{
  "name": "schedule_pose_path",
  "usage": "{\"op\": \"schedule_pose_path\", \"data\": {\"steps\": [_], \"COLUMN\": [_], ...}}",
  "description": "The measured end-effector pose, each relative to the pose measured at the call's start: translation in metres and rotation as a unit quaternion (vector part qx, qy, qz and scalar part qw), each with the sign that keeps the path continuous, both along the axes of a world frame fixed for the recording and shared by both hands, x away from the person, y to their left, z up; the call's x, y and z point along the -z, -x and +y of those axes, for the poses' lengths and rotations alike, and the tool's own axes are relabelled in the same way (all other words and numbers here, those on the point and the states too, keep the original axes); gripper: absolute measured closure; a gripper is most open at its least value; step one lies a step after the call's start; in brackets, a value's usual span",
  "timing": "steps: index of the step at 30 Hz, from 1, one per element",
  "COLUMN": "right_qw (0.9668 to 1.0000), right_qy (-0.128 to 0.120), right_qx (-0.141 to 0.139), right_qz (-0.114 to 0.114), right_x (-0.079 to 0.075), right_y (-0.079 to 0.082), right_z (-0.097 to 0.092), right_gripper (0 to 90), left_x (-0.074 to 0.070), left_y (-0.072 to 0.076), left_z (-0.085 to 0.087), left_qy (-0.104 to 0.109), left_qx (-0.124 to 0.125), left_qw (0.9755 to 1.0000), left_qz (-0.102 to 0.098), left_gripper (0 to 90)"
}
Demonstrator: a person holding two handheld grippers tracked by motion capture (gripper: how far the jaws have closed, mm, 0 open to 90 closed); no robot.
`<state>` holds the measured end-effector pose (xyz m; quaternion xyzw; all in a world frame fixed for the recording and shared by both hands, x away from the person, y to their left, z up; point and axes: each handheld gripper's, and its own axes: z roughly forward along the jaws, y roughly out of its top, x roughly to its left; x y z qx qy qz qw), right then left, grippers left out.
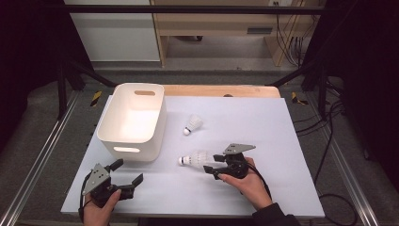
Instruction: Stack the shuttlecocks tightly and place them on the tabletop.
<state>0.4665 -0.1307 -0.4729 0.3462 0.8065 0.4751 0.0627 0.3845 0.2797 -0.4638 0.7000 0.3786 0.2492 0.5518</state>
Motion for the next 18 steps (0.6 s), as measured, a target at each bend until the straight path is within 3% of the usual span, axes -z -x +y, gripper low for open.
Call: {"op": "schedule_pose_path", "data": {"steps": [3, 9, 12, 18], "right_qw": [0.9996, 0.9971, 0.9955, 0.9932], "right_qy": [0.023, 0.066, 0.086, 0.108], "right_qx": [0.01, 0.036, 0.032, 0.04], "right_qz": [-0.014, -0.013, -0.022, -0.018], "right_x": [-0.009, -0.029, -0.039, -0.053], "right_y": [-0.003, -0.018, -0.025, -0.042], "right_z": [-0.005, -0.008, -0.006, -0.001], "right_gripper": [20.0, 9.1, 7.7, 7.7], "left_x": [0.0, -0.002, -0.004, -0.004], "left_y": [0.0, 0.002, 0.002, 0.002], "left_z": [0.0, 0.001, 0.004, 0.008], "left_qy": [0.0, 0.004, 0.008, 0.015], "left_qx": [-0.002, -0.006, -0.013, -0.018], "left_qw": [1.0, 0.9999, 0.9997, 0.9995], "left_qz": [0.0, -0.011, -0.017, -0.018], "left_gripper": [3.4, 3.3, 3.2, 3.2]}}
